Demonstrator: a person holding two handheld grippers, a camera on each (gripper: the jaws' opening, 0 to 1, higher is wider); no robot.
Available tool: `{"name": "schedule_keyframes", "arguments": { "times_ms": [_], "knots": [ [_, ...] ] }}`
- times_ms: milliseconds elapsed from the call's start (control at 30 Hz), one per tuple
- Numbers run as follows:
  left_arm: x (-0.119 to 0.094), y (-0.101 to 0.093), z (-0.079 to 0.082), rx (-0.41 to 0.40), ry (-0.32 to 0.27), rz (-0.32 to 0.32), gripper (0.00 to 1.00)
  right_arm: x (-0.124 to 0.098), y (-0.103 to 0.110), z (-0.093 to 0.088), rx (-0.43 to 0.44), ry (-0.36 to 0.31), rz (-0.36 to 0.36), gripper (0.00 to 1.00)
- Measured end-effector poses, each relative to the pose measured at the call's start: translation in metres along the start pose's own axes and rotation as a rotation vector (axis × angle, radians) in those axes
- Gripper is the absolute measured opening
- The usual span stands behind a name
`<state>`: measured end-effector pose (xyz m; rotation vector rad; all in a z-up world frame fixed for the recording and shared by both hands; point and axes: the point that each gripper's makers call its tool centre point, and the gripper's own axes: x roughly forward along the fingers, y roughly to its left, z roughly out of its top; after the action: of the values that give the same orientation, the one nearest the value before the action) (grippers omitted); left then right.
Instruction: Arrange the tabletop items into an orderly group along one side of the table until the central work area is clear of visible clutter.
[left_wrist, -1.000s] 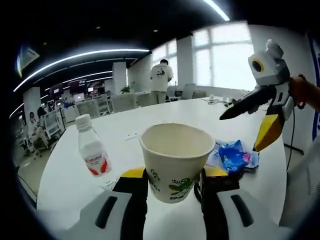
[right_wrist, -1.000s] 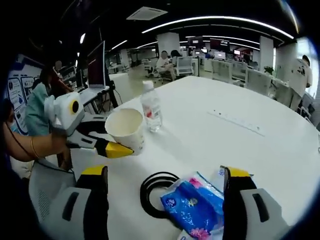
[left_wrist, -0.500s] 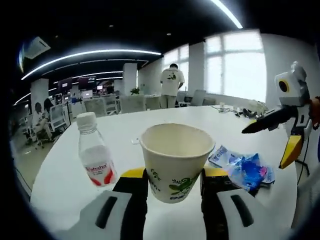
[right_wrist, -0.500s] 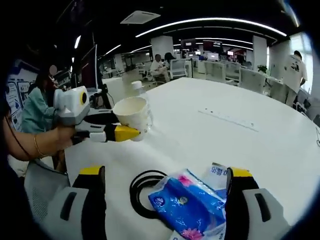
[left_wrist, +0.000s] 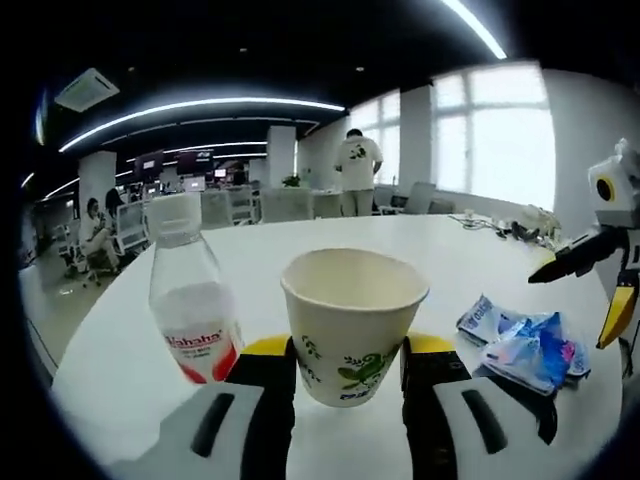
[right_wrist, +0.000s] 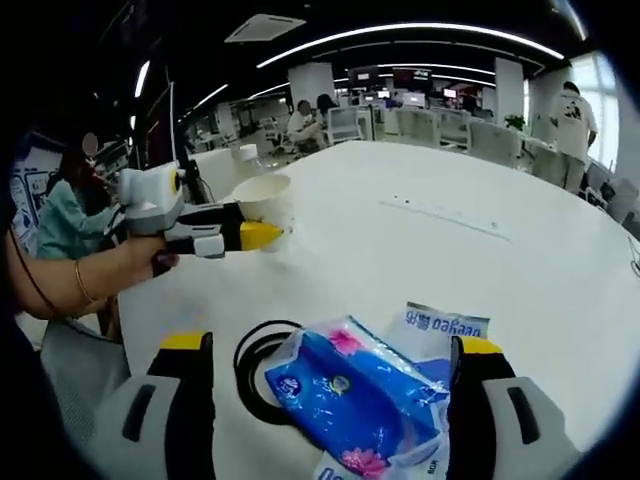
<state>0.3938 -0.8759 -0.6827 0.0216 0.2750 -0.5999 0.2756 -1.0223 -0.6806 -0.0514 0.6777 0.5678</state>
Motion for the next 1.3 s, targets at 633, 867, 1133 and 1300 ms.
{"name": "schedule_keyframes", "arguments": {
  "times_ms": [633, 867, 1133, 1300],
  "knots": [
    [0.036, 0.016, -0.027, -0.034, 0.015, 0.067, 0.38, 0.006, -0.016, -0.013, -0.052, -0.013, -0.039, 0.97],
    [0.045, 0.019, -0.034, -0.047, 0.021, 0.065, 0.38, 0.007, -0.011, -0.009, 0.103, -0.085, -0.008, 0.96],
    [0.049, 0.021, -0.039, -0.054, 0.028, 0.066, 0.38, 0.005, -0.014, -0.019, 0.119, -0.068, -0.023, 0.95],
    [0.048, 0.019, -0.041, -0.056, 0.04, 0.068, 0.37, 0.003, -0.016, -0.023, 0.124, -0.062, -0.029, 0.94]
  ]
}}
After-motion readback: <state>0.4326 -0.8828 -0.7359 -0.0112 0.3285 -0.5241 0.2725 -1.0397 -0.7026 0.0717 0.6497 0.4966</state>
